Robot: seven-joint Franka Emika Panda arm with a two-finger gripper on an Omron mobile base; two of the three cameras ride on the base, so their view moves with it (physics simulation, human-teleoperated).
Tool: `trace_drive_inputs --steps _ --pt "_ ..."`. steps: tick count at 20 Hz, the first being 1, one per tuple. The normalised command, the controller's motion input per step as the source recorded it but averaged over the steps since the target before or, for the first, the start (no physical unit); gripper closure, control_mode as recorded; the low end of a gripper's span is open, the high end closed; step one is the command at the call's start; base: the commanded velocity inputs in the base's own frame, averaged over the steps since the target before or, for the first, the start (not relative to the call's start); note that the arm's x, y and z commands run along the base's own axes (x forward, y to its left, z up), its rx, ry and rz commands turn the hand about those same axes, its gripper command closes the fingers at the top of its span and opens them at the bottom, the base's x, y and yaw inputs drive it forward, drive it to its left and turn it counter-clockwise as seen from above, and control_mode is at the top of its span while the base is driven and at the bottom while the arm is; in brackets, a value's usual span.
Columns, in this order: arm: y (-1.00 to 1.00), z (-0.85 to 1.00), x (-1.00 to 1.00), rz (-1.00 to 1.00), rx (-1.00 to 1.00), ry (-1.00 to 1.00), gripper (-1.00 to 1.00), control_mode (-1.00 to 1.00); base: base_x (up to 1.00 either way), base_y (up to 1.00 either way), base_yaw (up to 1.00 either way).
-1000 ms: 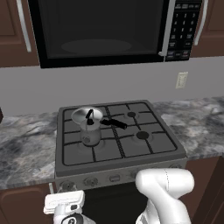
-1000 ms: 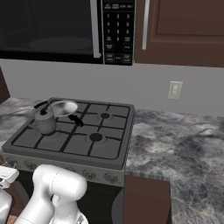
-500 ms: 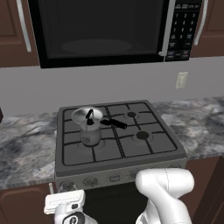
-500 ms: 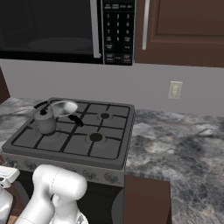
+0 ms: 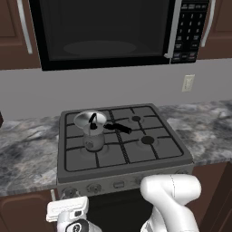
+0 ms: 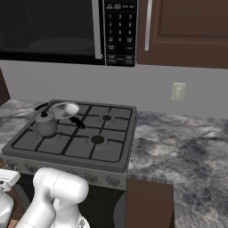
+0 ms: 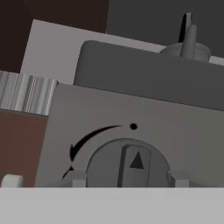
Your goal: Pick the kettle from the counter and place it on a stove burner. Then turn the burner on.
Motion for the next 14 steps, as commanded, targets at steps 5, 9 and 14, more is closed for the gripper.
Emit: trace_drive_inputs --steps 5,9,14 --pt "0.00 0.00 0.20 0.02 -0.13 0.09 1.00 -1.00 0.00 0.00 0.00" --pt "0.00 0.05 0.20 0.03 -0.18 0.08 1.00 -1.00 0.00 0.00 0.00" --pt "0.00 0.07 0.18 0.07 -0.21 0.04 1.00 -1.00 0.00 0.00 0.00"
